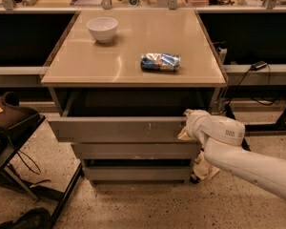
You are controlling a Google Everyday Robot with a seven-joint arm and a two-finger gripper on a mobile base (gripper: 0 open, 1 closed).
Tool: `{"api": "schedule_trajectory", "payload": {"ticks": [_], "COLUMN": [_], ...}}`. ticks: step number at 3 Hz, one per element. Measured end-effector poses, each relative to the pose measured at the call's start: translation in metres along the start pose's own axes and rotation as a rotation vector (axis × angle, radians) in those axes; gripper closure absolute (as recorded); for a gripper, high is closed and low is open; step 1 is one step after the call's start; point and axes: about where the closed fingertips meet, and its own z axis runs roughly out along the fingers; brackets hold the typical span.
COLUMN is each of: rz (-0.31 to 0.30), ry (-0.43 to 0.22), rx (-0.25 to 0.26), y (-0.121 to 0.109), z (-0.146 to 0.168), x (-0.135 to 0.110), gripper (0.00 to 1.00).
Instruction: Open top drawer
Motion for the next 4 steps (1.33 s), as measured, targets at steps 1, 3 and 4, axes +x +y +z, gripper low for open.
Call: {"api": "schedule_trajectory", "payload": {"ticks": [1, 3, 4], "rz": [0.0, -0.004, -0.004], "ry": [0.0, -0.018, -0.018], "rx": [0.0, -0.016, -0.017], "y": [0.0, 0.015, 0.015], "z": [0.0, -0.021, -0.021], "x": [0.0, -0.002, -0.002], "gripper": [1.0, 1.0, 1.0]}}
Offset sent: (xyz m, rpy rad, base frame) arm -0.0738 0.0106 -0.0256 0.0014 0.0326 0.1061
